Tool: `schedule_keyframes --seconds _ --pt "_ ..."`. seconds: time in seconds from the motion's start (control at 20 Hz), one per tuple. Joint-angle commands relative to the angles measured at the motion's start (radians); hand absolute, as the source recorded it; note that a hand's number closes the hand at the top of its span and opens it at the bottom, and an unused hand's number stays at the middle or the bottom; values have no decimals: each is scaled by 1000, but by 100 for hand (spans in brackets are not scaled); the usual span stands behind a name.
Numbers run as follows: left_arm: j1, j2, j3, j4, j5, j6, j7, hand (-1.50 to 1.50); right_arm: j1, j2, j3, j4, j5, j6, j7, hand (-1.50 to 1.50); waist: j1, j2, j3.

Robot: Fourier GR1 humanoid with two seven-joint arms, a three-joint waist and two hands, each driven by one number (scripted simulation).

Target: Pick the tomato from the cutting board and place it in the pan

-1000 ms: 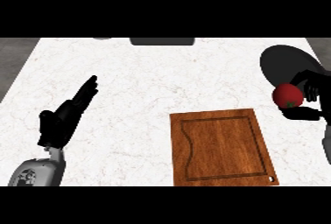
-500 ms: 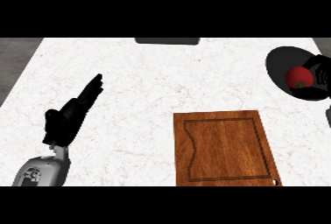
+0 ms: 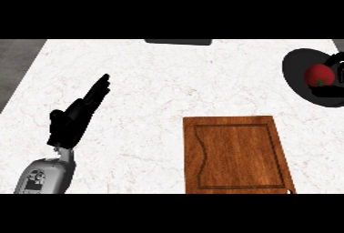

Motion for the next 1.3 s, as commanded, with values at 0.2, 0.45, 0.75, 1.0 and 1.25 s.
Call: schedule_keyframes --seconds 0.2,0.45,0.75,1.0,1.25 --pt "-17 -4 -17 -30 0 -12 25 0 -21 -63 -18 191 27 -14 144 150 34 15 1" --pt "-19 -31 -42 -14 -19 1 -6 0 -86 -88 25 232 63 154 176 -150 55 24 4" --pt "4 -31 -49 -20 -27 1 -23 0 -68 -63 -83 219 -49 203 74 -150 46 25 9" --pt "-5 -20 -30 -19 -13 -6 -11 0 -106 -75 -223 198 -193 297 16 -150 39 23 11" --pt "-1 -18 -23 -22 -13 -1 -10 0 -79 -130 -288 218 -263 486 -15 -150 25 20 9"
